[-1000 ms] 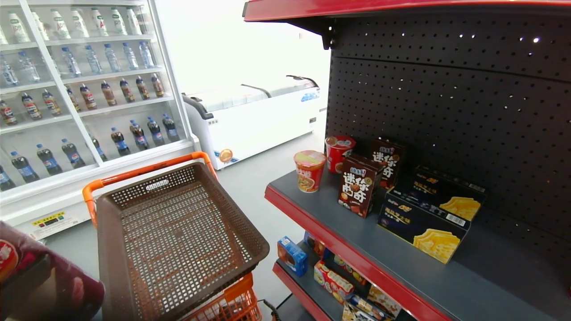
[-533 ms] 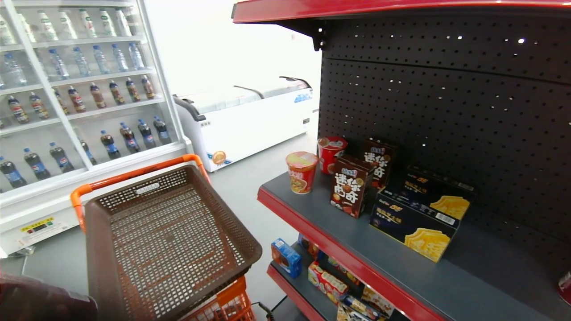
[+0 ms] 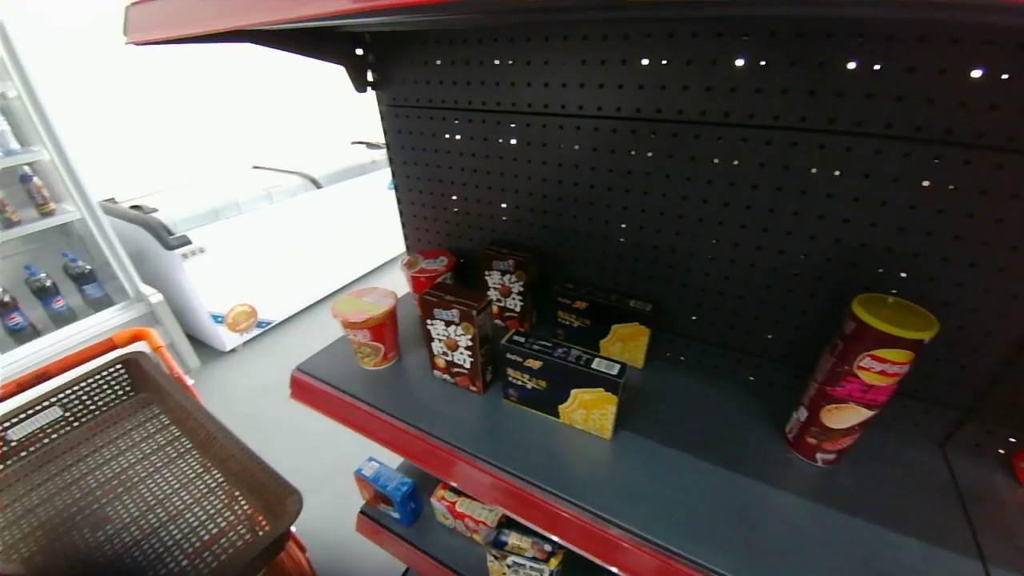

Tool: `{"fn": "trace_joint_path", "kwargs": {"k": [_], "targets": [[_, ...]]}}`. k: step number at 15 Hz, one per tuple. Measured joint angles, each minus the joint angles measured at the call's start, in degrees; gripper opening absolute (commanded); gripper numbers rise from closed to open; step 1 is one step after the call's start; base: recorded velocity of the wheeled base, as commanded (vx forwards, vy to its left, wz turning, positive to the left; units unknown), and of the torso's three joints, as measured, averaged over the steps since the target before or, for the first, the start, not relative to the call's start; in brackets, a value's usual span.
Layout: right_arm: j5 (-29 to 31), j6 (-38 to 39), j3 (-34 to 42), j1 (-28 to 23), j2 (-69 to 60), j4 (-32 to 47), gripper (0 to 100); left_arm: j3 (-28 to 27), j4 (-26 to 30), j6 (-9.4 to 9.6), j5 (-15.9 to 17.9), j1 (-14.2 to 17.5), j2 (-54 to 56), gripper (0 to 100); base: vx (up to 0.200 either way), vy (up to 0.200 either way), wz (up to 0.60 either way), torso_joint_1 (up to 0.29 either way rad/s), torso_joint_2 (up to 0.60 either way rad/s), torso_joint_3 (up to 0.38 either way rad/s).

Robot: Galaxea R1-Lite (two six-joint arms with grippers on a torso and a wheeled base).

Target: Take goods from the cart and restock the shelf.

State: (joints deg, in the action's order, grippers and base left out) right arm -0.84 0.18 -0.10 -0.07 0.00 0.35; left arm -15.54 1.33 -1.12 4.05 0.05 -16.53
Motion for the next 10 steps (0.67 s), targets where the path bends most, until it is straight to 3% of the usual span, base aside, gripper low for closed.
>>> {"fn": "trace_joint_path", "kwargs": {"k": [10], "targets": [[-0.02, 0.0, 0.0, 0.0, 0.0, -0.02, 100, 0.02, 0.63, -0.18, 0.2, -0.23, 2.06, 0, 0.0, 0.0, -0.6, 0.003, 0.0, 0.002]]}}
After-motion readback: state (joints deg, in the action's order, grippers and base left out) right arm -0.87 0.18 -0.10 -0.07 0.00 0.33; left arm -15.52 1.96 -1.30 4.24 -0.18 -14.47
